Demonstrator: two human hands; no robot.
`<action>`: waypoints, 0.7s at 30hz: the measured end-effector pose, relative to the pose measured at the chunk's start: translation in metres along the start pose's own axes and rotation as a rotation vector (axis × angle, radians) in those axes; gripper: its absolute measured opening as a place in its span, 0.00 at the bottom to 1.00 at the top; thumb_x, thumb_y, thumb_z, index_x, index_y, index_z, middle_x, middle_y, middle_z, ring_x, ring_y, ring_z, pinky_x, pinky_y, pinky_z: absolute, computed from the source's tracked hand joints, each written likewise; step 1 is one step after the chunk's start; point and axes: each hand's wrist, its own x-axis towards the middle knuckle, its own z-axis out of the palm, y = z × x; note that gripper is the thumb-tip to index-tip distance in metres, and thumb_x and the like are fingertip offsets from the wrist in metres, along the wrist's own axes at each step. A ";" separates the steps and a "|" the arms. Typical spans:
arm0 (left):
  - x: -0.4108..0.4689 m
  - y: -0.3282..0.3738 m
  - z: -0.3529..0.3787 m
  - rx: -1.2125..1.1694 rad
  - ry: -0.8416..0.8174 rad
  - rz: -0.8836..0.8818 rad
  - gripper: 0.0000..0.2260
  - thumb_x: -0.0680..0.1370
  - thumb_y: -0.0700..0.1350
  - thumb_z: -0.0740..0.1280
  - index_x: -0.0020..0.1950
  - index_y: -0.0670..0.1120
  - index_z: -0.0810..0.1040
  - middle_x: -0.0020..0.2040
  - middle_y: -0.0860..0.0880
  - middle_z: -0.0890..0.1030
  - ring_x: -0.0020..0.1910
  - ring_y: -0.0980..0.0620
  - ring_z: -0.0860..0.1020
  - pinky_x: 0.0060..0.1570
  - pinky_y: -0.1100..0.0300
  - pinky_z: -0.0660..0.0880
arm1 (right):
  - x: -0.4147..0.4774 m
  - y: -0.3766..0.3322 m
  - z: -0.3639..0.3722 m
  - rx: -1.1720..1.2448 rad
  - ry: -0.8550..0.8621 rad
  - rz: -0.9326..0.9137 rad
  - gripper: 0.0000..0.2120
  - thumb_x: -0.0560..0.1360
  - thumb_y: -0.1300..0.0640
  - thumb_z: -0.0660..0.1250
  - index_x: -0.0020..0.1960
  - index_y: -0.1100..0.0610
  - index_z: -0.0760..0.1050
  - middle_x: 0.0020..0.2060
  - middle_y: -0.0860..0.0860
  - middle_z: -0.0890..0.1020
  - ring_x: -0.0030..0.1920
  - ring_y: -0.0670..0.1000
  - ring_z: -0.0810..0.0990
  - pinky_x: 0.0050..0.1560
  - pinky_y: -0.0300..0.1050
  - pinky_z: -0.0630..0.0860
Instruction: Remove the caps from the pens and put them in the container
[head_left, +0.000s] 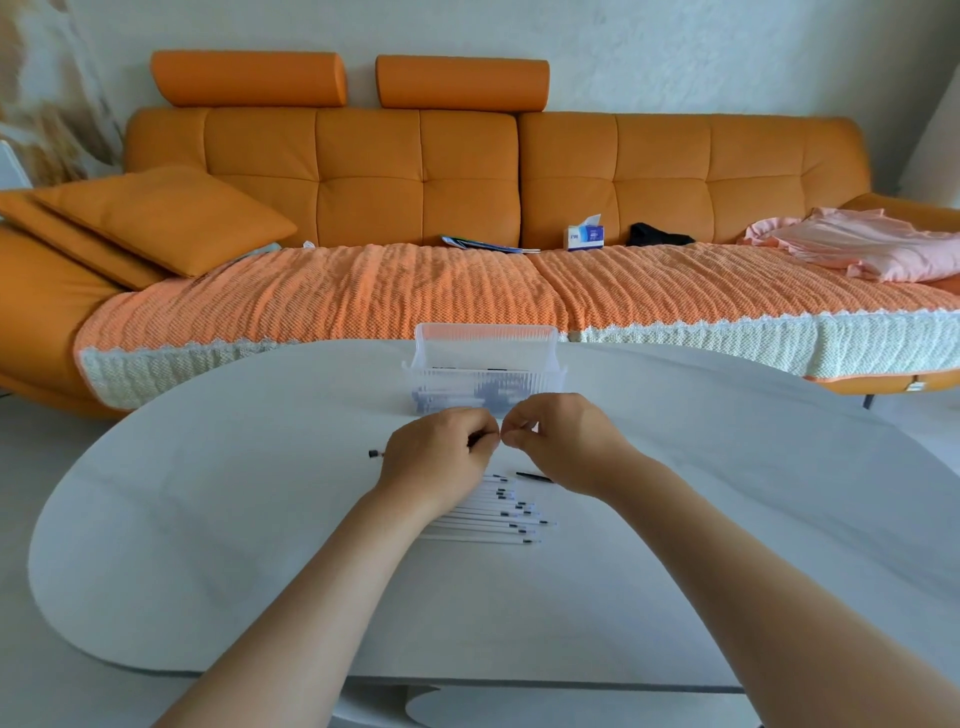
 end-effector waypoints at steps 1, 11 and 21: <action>-0.001 -0.001 0.001 0.074 0.070 0.088 0.05 0.78 0.51 0.63 0.45 0.54 0.78 0.42 0.56 0.80 0.40 0.54 0.77 0.34 0.60 0.70 | 0.001 0.001 0.001 0.020 -0.006 0.026 0.06 0.78 0.52 0.66 0.46 0.45 0.81 0.43 0.42 0.81 0.44 0.46 0.78 0.45 0.44 0.76; 0.001 -0.022 0.001 0.031 -0.048 0.069 0.06 0.80 0.51 0.63 0.47 0.54 0.77 0.46 0.58 0.78 0.44 0.55 0.75 0.40 0.58 0.72 | 0.002 0.025 0.002 -0.170 -0.057 0.101 0.04 0.76 0.50 0.69 0.43 0.42 0.77 0.45 0.42 0.79 0.46 0.47 0.79 0.42 0.40 0.72; 0.002 -0.024 0.006 -0.066 -0.132 0.082 0.06 0.80 0.50 0.65 0.51 0.50 0.81 0.48 0.57 0.80 0.48 0.56 0.76 0.48 0.57 0.74 | 0.004 0.031 -0.004 -0.126 -0.065 0.102 0.09 0.79 0.52 0.64 0.55 0.44 0.82 0.53 0.42 0.80 0.52 0.47 0.79 0.53 0.45 0.77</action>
